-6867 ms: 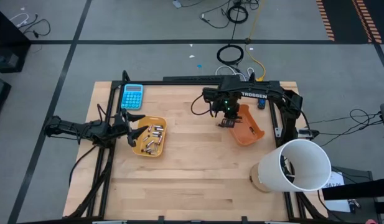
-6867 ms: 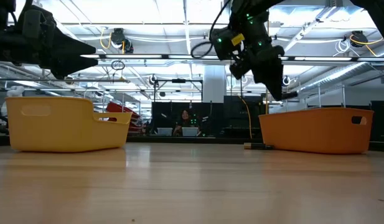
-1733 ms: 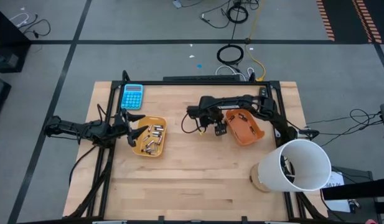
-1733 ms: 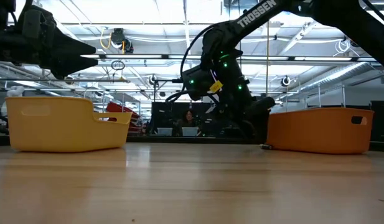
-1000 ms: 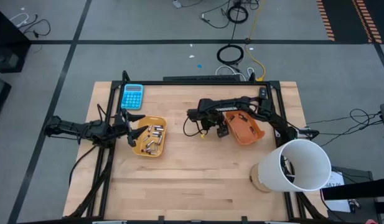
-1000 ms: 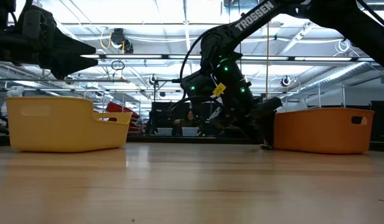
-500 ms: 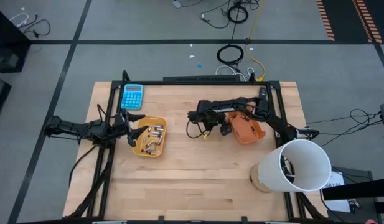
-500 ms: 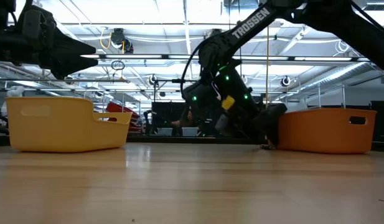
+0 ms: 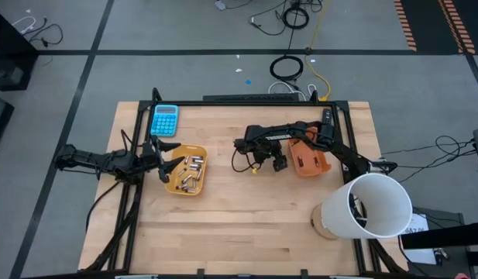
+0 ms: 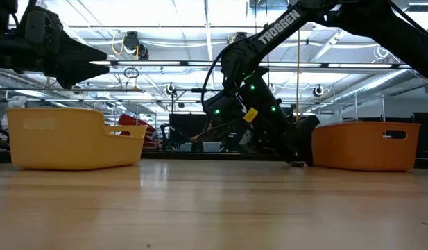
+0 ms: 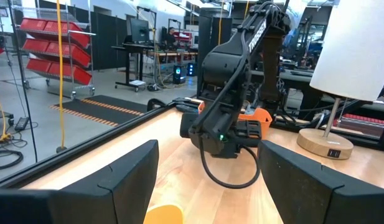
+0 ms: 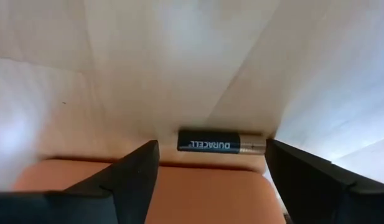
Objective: Sort batteries
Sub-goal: Put the black battery into the orange bin
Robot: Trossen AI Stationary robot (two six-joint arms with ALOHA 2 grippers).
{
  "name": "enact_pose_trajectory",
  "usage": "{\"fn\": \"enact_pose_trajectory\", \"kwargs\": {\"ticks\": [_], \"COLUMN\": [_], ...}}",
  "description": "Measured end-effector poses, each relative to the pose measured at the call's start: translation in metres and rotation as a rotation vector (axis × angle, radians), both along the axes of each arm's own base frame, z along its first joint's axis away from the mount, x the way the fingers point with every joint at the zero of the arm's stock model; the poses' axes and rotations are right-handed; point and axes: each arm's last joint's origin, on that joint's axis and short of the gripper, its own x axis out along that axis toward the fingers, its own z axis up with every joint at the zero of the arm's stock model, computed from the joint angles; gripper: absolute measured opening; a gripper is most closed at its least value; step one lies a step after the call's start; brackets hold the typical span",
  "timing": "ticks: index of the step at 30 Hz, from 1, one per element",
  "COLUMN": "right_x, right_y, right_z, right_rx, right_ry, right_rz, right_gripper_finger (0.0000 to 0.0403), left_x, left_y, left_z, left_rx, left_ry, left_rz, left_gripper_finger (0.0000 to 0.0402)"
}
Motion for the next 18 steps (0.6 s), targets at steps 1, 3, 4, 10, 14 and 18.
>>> {"fn": "enact_pose_trajectory", "kwargs": {"ticks": [1, 3, 4, 10, 14, 18], "right_x": [0.0004, 0.0010, 0.0013, 0.0033, 0.0039, 0.0049], "right_y": [0.0007, 0.0007, 0.0007, 0.0023, 0.0032, 0.0031], "right_z": [-0.0001, -0.0005, -0.0007, -0.0016, -0.0018, -0.0024], "right_rx": [-0.001, 0.002, 0.006, 0.023, 0.028, 0.028], "right_ry": [-0.002, -0.009, -0.013, -0.034, -0.037, -0.049], "right_rz": [0.002, 0.005, 0.007, 0.016, 0.025, 0.023], "right_gripper_finger": [0.0283, 0.0282, 0.0282, 0.0281, 0.0281, 0.0281], "left_x": [0.0000, 0.0000, 0.0000, 0.0000, 0.0000, 0.0000], "left_y": [0.0000, 0.0000, 0.0000, 0.0000, 0.0000, 0.0000], "left_z": [0.0000, 0.0000, 0.0000, 0.0000, 0.0000, 0.0000], "left_rx": [0.000, 0.000, 0.000, 0.000, 0.000, 0.000], "left_ry": [0.000, 0.000, 0.000, 0.000, 0.000, 0.000], "left_rz": [0.000, 0.000, 0.000, 0.000, 0.000, 0.000], "left_gripper_finger": [0.0281, 0.0281, 0.0281, 0.0281, 0.0281, 0.0281]}}
